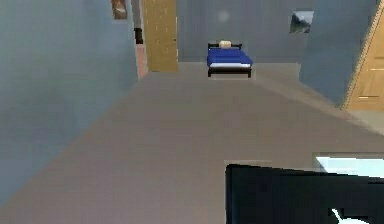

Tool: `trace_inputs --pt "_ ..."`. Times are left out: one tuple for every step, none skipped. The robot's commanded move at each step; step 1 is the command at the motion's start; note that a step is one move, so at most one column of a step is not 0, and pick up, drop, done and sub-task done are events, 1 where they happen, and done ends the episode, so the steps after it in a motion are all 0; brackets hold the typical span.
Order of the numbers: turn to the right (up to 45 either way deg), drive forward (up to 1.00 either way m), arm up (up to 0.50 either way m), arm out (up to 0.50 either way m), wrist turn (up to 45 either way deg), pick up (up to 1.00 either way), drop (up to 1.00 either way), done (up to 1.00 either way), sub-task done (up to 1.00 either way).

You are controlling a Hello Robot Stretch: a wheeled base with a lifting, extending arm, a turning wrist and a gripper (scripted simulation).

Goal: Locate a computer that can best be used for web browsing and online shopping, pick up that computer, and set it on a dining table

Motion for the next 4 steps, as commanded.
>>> trace_inputs --pt "12.0 0.0 0.0 0.0 0.0 0.0 0.0 0.0 0.0" --pt "3.0 0.0 0.0 0.0 0.0 0.0 0.0 0.0 0.0" --pt "0.0 0.15 0.0 0.0 0.0 0.0 0.0 0.0 0.0" --pt "45.0 0.0 0.0 0.0 0.0 0.0 0.0 0.0 0.0"
